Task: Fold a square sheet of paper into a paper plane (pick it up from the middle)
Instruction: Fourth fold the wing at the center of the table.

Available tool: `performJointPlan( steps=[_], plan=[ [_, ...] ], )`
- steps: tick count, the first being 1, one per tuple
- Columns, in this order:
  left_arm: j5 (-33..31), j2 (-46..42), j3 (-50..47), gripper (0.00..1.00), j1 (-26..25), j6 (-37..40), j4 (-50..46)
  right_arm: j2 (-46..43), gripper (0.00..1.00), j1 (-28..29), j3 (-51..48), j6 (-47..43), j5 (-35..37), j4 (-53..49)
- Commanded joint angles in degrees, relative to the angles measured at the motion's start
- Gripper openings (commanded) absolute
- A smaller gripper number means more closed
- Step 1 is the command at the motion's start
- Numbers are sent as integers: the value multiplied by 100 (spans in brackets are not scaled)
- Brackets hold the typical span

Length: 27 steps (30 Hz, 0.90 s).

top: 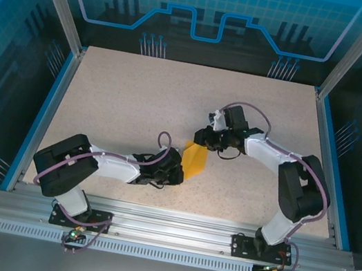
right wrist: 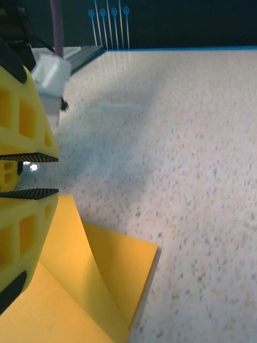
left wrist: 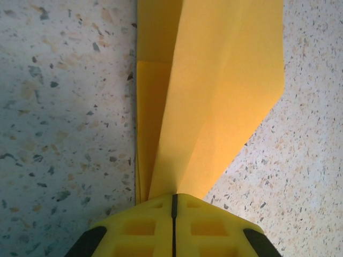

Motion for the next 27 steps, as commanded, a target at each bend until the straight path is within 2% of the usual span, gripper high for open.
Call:
performJointPlan(
  steps=[1, 7, 12, 19, 27],
  plan=[
    [-268, 407, -342, 8, -12, -95, -681, -31, 21, 180, -287, -53, -157, -88],
    [-207, 400, -372, 8, -12, -111, -640, 378, 19, 680, -532, 154, -207, 408],
    [-208, 372, -386, 8, -12, -95, -688, 714, 19, 712, -635, 219, -120, 690],
    [-223, 395, -460, 7, -12, -71, -705, 1225, 18, 358, -435, -44, 122, 615],
    [-165, 569, -535, 7, -13, -54, -663, 1548, 19, -109, -94, -240, 54, 483]
  ],
)
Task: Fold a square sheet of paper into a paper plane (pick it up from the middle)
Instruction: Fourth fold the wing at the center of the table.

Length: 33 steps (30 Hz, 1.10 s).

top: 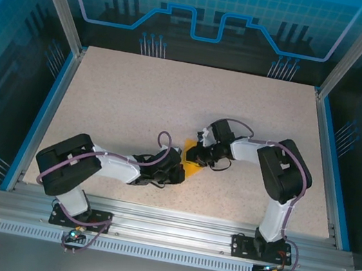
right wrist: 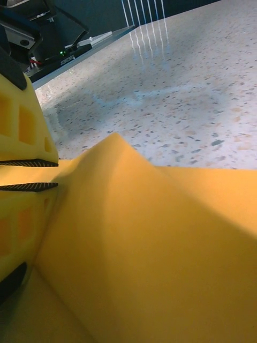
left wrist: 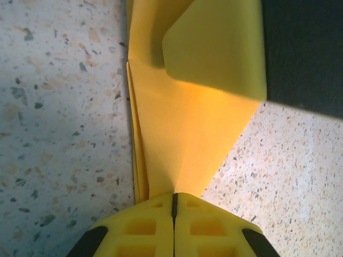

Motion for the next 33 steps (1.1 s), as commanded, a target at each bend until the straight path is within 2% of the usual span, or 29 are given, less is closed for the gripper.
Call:
performJointPlan(
  steps=[1, 13, 29, 33],
  plan=[
    [-136, 459, -411, 6, -15, -7, -1180, 273, 19, -377, 299, -279, 572, -66],
    [-98, 602, -437, 6, -15, -65, -1137, 554, 20, -585, 1108, -643, 1034, -879],
    [-48, 536, -477, 6, -15, -98, -1103, 891, 22, -1073, 1791, -688, 768, -1156],
    [-29, 444, -440, 7, -15, -85, -1111, 666, 22, -1109, 1863, -789, 677, -1324]
  ],
)
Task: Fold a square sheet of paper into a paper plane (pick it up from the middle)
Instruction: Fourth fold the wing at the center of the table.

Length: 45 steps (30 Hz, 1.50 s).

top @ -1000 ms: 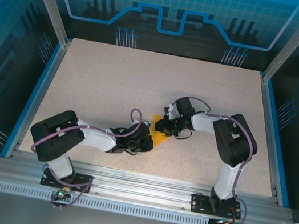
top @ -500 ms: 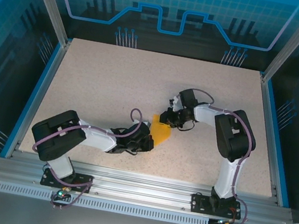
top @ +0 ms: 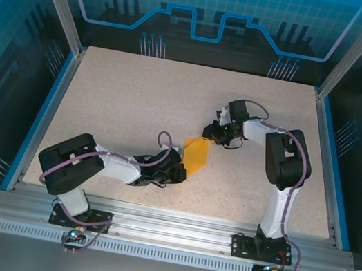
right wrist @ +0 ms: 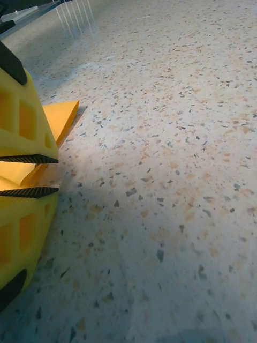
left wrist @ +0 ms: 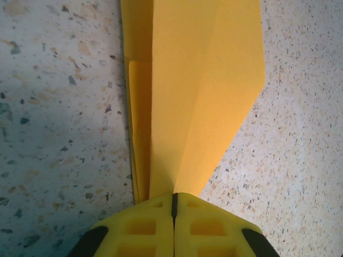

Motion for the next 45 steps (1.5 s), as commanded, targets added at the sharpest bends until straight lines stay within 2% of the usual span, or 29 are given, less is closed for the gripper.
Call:
performJointPlan(
  steps=[1, 8, 14, 21, 25, 34, 42, 45],
  plan=[
    [12, 295, -356, 7, -15, 21, -1472, -240, 23, -66, 125, -190, -20, -351],
    [25, -201, 127, 14, -6, 226, -1818, -1327, 24, 87, -553, -215, -71, -344],
    [-103, -1202, 384, 30, 76, 337, -2229, -1857, 23, 554, -1251, -82, -49, -139],
    [-342, -3048, -76, 44, 671, 377, -3027, -2098, 23, 935, -1756, 201, 65, 151],
    [-187, -3513, -276, 45, 981, 449, -3205, -2046, 23, 1196, -1771, 327, 64, 285],
    [548, -2519, 22, 42, 1093, 609, -2670, -1322, 23, 1466, -1435, 442, 54, 414],
    [829, -1589, 321, 39, 1087, 577, -2269, -952, 22, 1447, -1343, 399, 666, -31],
    [962, -1280, 496, 41, 1088, 583, -2129, -930, 22, 1440, -1392, 408, 668, -4]
  ],
)
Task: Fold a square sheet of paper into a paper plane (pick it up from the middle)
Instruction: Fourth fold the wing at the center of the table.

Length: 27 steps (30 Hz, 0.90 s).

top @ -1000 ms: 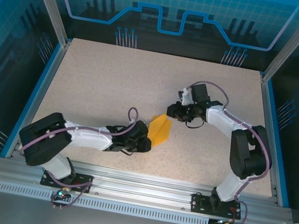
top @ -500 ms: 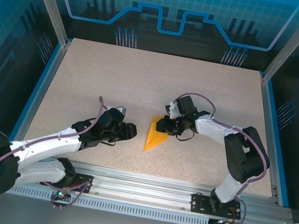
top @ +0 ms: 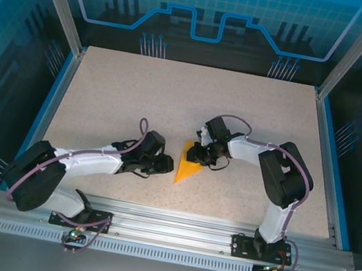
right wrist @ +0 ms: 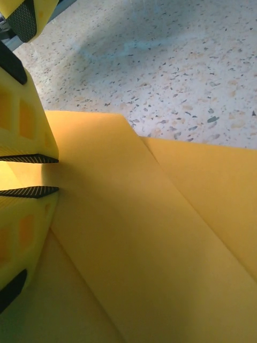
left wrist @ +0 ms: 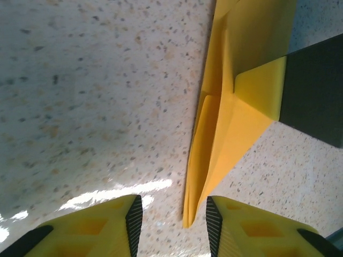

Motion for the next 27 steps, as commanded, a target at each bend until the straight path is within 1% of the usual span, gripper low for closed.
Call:
performJointPlan(
  steps=[1, 5, 12, 18, 24, 27],
  plan=[
    [359, 293, 323, 41, 38, 133, 322, 103, 22, 39, 18, 42, 161, -170],
    [495, 713, 640, 40, 35, 239, 308, 83, 22, 42, 46, 48, 147, -171],
    [809, 1353, 1033, 25, 35, 302, 521, 82, 23, 11, 64, 71, 79, -162],
    [704, 1823, 1245, 17, 37, 312, 343, -82, 23, -63, -26, 134, -133, -13],
    [467, 1930, 1131, 13, 42, 303, 283, -374, 24, -147, -102, 134, -262, 18],
    [449, 1918, 1035, 13, 40, 295, 335, -463, 23, -141, -108, 156, -475, 129]
  ],
)
